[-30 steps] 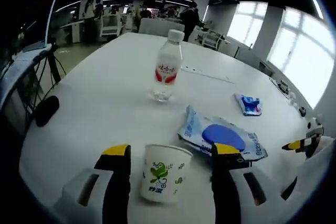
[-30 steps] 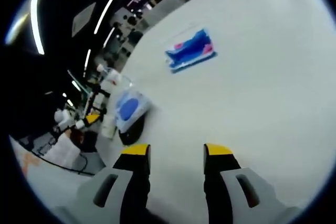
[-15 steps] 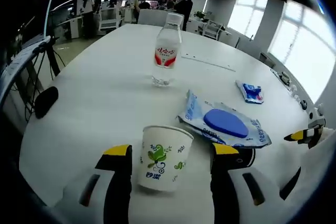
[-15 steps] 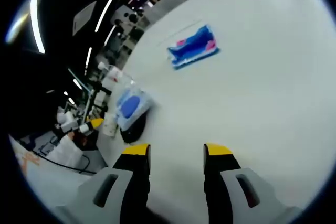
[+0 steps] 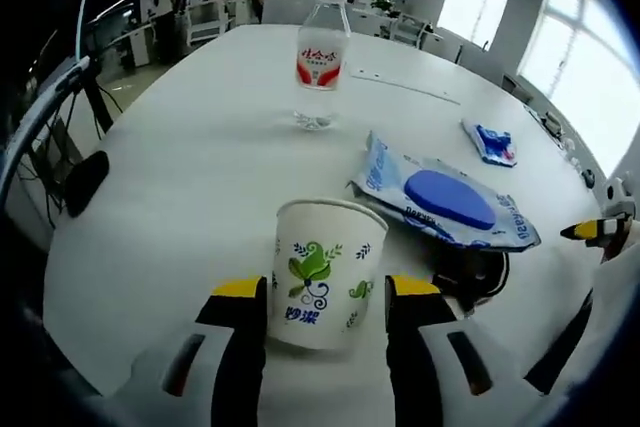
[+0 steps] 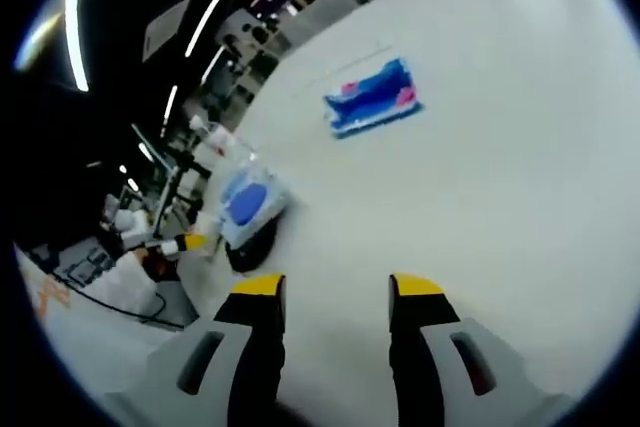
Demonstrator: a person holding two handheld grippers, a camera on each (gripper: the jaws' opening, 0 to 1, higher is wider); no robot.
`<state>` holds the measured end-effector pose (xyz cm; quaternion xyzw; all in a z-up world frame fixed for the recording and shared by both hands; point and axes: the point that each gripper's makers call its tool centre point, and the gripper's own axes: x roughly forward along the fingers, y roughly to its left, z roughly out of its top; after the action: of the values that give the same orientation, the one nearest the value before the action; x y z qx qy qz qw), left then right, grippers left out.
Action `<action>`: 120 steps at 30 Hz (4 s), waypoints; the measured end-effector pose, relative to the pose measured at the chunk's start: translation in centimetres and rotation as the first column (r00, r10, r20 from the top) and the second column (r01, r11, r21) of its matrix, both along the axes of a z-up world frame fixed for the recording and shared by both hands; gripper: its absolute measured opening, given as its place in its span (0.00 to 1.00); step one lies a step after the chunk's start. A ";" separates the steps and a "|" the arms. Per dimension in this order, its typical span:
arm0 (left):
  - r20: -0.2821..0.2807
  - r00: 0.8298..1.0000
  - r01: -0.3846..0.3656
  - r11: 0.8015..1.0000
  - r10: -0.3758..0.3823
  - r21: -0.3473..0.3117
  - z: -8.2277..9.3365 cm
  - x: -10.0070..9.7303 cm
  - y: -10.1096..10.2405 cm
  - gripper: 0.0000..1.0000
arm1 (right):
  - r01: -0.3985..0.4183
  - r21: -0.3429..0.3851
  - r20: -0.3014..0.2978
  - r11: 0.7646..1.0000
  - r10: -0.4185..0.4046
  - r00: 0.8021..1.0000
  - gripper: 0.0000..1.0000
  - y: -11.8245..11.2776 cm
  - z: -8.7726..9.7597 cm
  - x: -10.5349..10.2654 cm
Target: Arrange the tabletop items into an orderly group along one side of the table until the central work area is clear of visible clutter.
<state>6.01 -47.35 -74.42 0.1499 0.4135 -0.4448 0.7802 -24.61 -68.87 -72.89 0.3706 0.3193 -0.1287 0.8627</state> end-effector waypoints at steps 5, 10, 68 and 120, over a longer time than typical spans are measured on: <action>-0.001 1.000 -0.024 1.000 0.024 -0.006 -0.4 0.3 0.2 0.40 | -0.062 -0.109 -0.052 0.992 0.056 0.997 0.45 -0.5 0.0 0.0; 0.011 0.999 -0.035 0.999 0.035 -0.011 -0.2 0.4 0.2 0.39 | -0.071 -0.107 -0.060 0.992 0.065 0.996 0.45 -0.4 -0.2 0.0; -0.129 0.817 0.272 0.574 -0.562 -0.773 14.3 -17.3 -13.9 0.38 | -0.060 0.020 0.478 0.998 0.043 0.878 0.45 1.5 12.1 8.0; 0.185 0.524 0.774 0.374 -0.831 -0.511 20.7 -22.4 -15.0 0.31 | -0.327 -0.484 0.259 0.812 0.490 0.833 0.38 5.7 12.1 9.3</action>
<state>-16.39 -62.40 -53.73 0.0843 0.1858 -0.8694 0.4501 -15.31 -63.16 -60.82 0.1148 0.1882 0.0703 0.9729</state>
